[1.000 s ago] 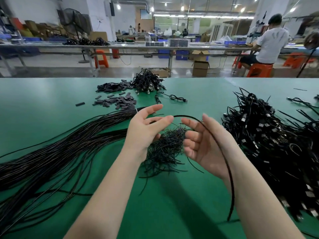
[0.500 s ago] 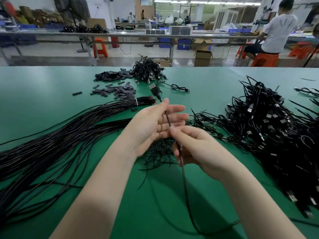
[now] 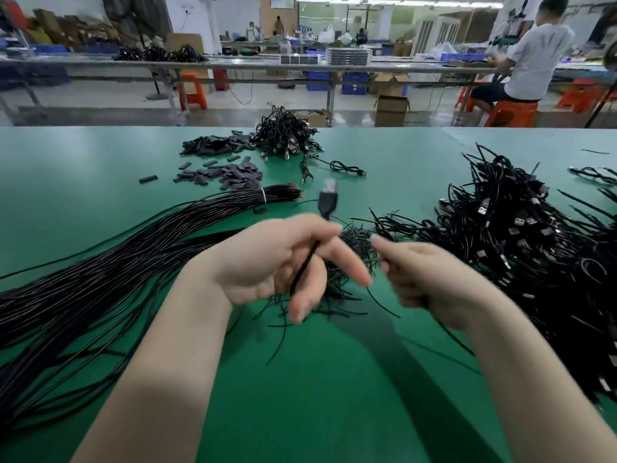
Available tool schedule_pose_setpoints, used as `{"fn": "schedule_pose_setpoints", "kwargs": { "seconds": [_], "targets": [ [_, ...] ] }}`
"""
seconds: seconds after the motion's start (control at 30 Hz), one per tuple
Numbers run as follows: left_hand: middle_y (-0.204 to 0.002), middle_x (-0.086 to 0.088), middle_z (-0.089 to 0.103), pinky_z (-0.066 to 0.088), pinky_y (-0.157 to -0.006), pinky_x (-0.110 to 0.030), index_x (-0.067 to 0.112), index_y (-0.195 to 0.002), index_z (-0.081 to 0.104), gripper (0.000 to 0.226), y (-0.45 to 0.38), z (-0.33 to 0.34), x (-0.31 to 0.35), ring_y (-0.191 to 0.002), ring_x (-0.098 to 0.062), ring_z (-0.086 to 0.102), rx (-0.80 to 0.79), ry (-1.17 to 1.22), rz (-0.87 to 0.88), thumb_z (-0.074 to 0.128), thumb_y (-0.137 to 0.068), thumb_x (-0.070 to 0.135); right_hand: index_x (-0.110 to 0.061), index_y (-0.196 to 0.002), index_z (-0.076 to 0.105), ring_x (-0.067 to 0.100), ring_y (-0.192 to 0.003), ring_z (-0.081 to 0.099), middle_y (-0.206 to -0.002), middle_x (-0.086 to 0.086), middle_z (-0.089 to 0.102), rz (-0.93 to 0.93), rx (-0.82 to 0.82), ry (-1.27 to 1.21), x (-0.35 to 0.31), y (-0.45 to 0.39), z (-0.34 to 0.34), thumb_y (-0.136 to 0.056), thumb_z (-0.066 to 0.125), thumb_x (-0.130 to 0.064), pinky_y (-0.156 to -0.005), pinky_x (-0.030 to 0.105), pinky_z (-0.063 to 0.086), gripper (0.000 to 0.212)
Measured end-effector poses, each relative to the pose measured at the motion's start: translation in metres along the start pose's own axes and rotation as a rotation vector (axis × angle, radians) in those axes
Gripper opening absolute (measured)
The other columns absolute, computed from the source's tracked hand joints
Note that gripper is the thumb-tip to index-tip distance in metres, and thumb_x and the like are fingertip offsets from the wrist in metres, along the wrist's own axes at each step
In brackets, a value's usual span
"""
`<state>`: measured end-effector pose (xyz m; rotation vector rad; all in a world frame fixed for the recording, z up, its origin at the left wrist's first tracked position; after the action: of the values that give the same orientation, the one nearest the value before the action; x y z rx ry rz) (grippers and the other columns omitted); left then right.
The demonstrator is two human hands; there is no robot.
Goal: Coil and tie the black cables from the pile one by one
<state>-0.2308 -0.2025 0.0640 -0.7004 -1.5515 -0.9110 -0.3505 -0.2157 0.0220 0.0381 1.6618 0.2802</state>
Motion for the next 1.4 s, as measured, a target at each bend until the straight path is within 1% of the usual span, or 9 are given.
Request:
{"fn": "schedule_pose_setpoints", "kwargs": {
  "seconds": [0.13, 0.27, 0.37, 0.47, 0.67, 0.93, 1.07, 1.23, 1.4],
  "targets": [
    [-0.092, 0.007, 0.076, 0.051, -0.074, -0.019, 0.027, -0.1, 0.072, 0.058, -0.01, -0.002, -0.039, -0.087, -0.009, 0.072, 0.017, -0.326, -0.306, 0.02, -0.102, 0.051, -0.012, -0.091, 0.075, 0.008, -0.044, 0.022, -0.056, -0.008, 0.036, -0.107, -0.13, -0.103, -0.038, 0.02, 0.004, -0.08, 0.065, -0.046, -0.044, 0.018, 0.021, 0.038],
    [-0.126, 0.007, 0.066, 0.049, -0.095, -0.019, 0.022, -0.132, 0.056, 0.054, -0.012, -0.027, -0.004, -0.117, -0.007, 0.061, 0.275, -0.034, 0.061, 0.036, -0.092, 0.052, -0.019, -0.113, 0.071, 0.007, -0.046, 0.033, -0.063, -0.007, 0.045, -0.274, -0.394, -0.144, -0.063, 0.042, 0.048, -0.092, 0.055, -0.029, -0.048, 0.017, 0.032, 0.028],
    [-0.135, -0.006, 0.06, 0.046, -0.103, -0.031, 0.014, -0.138, 0.048, 0.051, 0.004, -0.029, 0.027, -0.128, -0.018, 0.054, 0.19, 0.33, 0.31, 0.031, -0.096, 0.039, -0.025, -0.103, 0.073, 0.006, -0.043, 0.033, -0.063, -0.006, 0.042, -0.203, -0.524, -0.185, -0.046, 0.038, 0.073, -0.091, 0.053, -0.031, -0.047, 0.018, 0.033, 0.024],
    [-0.134, -0.009, 0.06, 0.044, -0.106, -0.031, 0.011, -0.132, 0.053, 0.052, 0.012, -0.017, 0.029, -0.129, -0.021, 0.053, 0.064, 0.267, 0.268, 0.029, -0.092, 0.033, -0.025, -0.089, 0.072, 0.007, -0.044, 0.026, -0.06, -0.006, 0.036, -0.072, -0.568, -0.161, -0.015, 0.027, 0.082, -0.089, 0.053, -0.037, -0.046, 0.018, 0.026, 0.023],
    [-0.125, -0.002, 0.067, 0.046, -0.103, -0.031, 0.014, -0.127, 0.054, 0.056, 0.014, -0.037, 0.028, -0.121, -0.015, 0.06, 0.259, 0.213, 0.224, 0.012, -0.1, 0.038, -0.025, -0.092, 0.07, 0.007, -0.046, 0.025, -0.06, -0.01, 0.036, -0.031, -0.717, -0.181, -0.004, 0.031, 0.083, -0.093, 0.054, -0.04, -0.048, 0.021, 0.02, 0.022],
    [-0.133, 0.021, 0.058, 0.027, -0.117, -0.031, 0.03, -0.114, 0.07, 0.05, 0.004, -0.029, 0.022, -0.129, 0.006, 0.045, 0.369, -0.098, 0.184, 0.037, -0.088, 0.059, -0.029, -0.098, 0.074, 0.005, -0.049, 0.029, -0.06, -0.014, 0.039, -0.105, -0.853, -0.137, -0.018, 0.051, 0.104, -0.093, 0.055, -0.041, -0.05, 0.023, 0.021, 0.023],
    [-0.13, 0.005, 0.063, 0.034, -0.114, -0.031, 0.021, -0.127, 0.06, 0.057, 0.006, -0.035, 0.024, -0.125, -0.002, 0.053, 0.411, 0.047, 0.23, 0.032, -0.09, 0.053, -0.025, -0.107, 0.07, 0.002, -0.049, 0.033, -0.062, -0.016, 0.043, -0.172, -0.965, -0.228, -0.034, 0.065, 0.108, -0.098, 0.05, -0.037, -0.048, 0.016, 0.026, 0.025],
    [-0.118, -0.011, 0.07, 0.051, -0.098, -0.035, 0.009, -0.125, 0.064, 0.064, 0.015, 0.007, 0.056, -0.115, -0.025, 0.064, -0.068, 0.42, 0.392, 0.024, -0.096, 0.051, -0.024, -0.085, 0.073, 0.01, -0.047, 0.029, -0.058, -0.008, 0.035, -0.01, -0.644, 0.181, 0.019, 0.021, 0.092, -0.09, 0.055, -0.057, -0.046, 0.019, 0.026, 0.037],
    [-0.083, -0.006, 0.076, 0.053, -0.07, -0.026, 0.025, -0.09, 0.076, 0.06, 0.016, 0.02, 0.021, -0.074, -0.02, 0.071, -0.111, -0.138, 0.052, 0.026, -0.094, 0.059, -0.023, -0.056, 0.043, 0.008, -0.042, 0.016, -0.052, -0.008, 0.024, 0.042, -0.14, 0.008, 0.014, 0.0, 0.014, -0.07, 0.077, -0.053, -0.044, 0.023, 0.011, 0.047]
  ]
}}
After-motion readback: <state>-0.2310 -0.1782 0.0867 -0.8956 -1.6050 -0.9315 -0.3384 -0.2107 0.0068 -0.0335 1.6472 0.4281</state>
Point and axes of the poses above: each hand's wrist, its own y-axis away from the middle knuckle, its own z-axis out of the palm, x = y × z, the point moved 10 cm from there along -y, towards the middle knuckle
